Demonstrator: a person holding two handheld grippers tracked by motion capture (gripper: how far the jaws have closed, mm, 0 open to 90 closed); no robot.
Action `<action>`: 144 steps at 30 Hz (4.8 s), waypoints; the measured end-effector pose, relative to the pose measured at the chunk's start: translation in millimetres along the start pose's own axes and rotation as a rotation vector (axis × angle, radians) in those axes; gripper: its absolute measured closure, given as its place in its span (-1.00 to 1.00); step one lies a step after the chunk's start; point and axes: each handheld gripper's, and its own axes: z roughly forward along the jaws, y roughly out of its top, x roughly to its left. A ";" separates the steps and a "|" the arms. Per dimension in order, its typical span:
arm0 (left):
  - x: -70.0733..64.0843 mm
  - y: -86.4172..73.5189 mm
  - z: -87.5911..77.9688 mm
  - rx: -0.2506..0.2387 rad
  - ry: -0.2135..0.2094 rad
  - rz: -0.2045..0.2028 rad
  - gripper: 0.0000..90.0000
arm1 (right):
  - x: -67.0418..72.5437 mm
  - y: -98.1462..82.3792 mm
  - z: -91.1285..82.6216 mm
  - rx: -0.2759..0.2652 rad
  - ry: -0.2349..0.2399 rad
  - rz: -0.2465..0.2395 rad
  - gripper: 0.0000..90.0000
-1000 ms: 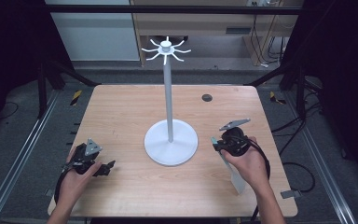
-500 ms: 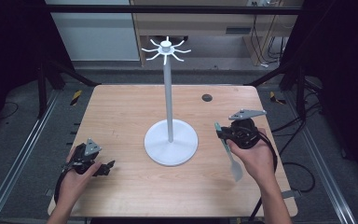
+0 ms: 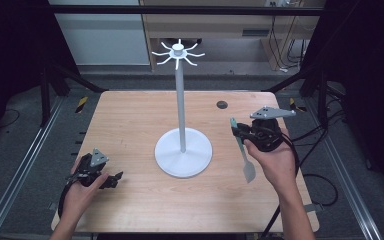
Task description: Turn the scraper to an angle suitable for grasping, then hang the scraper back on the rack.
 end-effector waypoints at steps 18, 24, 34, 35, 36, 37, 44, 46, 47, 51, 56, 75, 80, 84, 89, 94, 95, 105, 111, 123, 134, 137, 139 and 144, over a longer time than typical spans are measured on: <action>-0.1 0.2 0.3 0.004 -0.002 0.002 -0.93 | 1.7 20.1 -15.3 -0.094 -0.007 0.009 0.65; 0.0 -0.1 0.1 0.002 -0.002 0.000 -0.93 | 5.8 28.8 -20.8 -0.132 0.001 0.006 0.65; 0.0 -0.1 0.2 0.003 -0.002 0.001 -0.93 | 11.3 42.1 -25.7 -0.156 0.001 -0.008 0.65; -0.1 -0.1 0.3 0.004 -0.002 0.003 -0.93 | 11.8 43.5 -26.5 -0.157 0.001 -0.014 0.65; -0.1 -0.1 0.4 0.004 -0.002 0.002 -0.93 | 12.0 44.1 -26.8 -0.157 -0.001 -0.015 0.65; -0.2 -0.2 0.6 0.004 -0.004 0.001 -0.93 | 12.1 44.8 -27.3 -0.156 -0.003 -0.015 0.65; -0.3 -0.2 0.9 0.008 -0.004 0.002 -0.93 | 13.5 51.6 -30.5 -0.170 -0.008 -0.016 0.65; -0.4 -0.2 0.9 0.009 -0.005 0.003 -0.93 | 14.4 54.0 -31.1 -0.170 -0.010 -0.020 0.65; -0.5 -0.2 1.0 0.008 -0.005 0.002 -0.93 | 14.9 55.2 -31.2 -0.174 -0.010 -0.020 0.65; -0.4 -0.3 1.1 0.008 -0.006 0.002 -0.93 | 16.7 58.8 -30.9 -0.179 -0.005 -0.020 0.65; -0.8 0.0 1.2 0.011 -0.007 0.005 -0.93 | 18.1 61.5 -28.0 -0.181 0.003 -0.015 0.65; -0.5 -0.3 1.1 0.009 -0.007 0.005 -0.92 | 28.6 78.7 -25.2 -0.225 0.033 -0.012 0.65; -0.6 -0.2 1.3 0.009 -0.008 0.005 -0.92 | 31.4 83.6 -24.6 -0.238 0.039 -0.012 0.65; -0.7 0.0 1.2 0.010 -0.008 0.006 -0.92 | 33.8 87.3 -25.2 -0.247 0.042 -0.017 0.65; -0.7 0.0 1.2 0.011 -0.009 0.007 -0.92 | 36.8 91.7 -26.6 -0.262 0.045 -0.019 0.65; -0.7 0.0 1.3 0.011 -0.009 0.007 -0.92 | 38.6 94.8 -27.7 -0.272 0.046 -0.024 0.65; -0.8 0.0 1.4 0.011 -0.009 0.007 -0.92 | 39.7 96.2 -28.2 -0.278 0.045 -0.022 0.65; -1.1 0.0 1.4 0.005 -0.008 0.001 -0.93 | 43.0 103.9 -30.3 -0.292 0.048 -0.029 0.65; -1.4 0.1 1.6 0.007 -0.009 0.004 -0.93 | 45.9 108.6 -31.5 -0.307 0.050 -0.030 0.65; -1.3 0.0 1.6 0.007 -0.010 0.004 -0.93 | 51.5 113.4 -31.5 -0.323 0.058 -0.033 0.65; -1.1 0.1 1.6 0.007 -0.009 0.006 -0.93 | 56.4 119.9 -32.2 -0.339 0.071 -0.040 0.65; -1.2 0.1 1.6 0.007 -0.010 0.007 -0.92 | 58.0 122.0 -32.9 -0.344 0.077 -0.043 0.65; -1.2 0.1 1.6 0.007 -0.010 0.007 -0.93 | 59.0 122.9 -32.9 -0.345 0.080 -0.045 0.65; -1.3 0.1 1.6 0.007 -0.011 0.006 -0.92 | 60.6 124.4 -32.2 -0.345 0.084 -0.049 0.65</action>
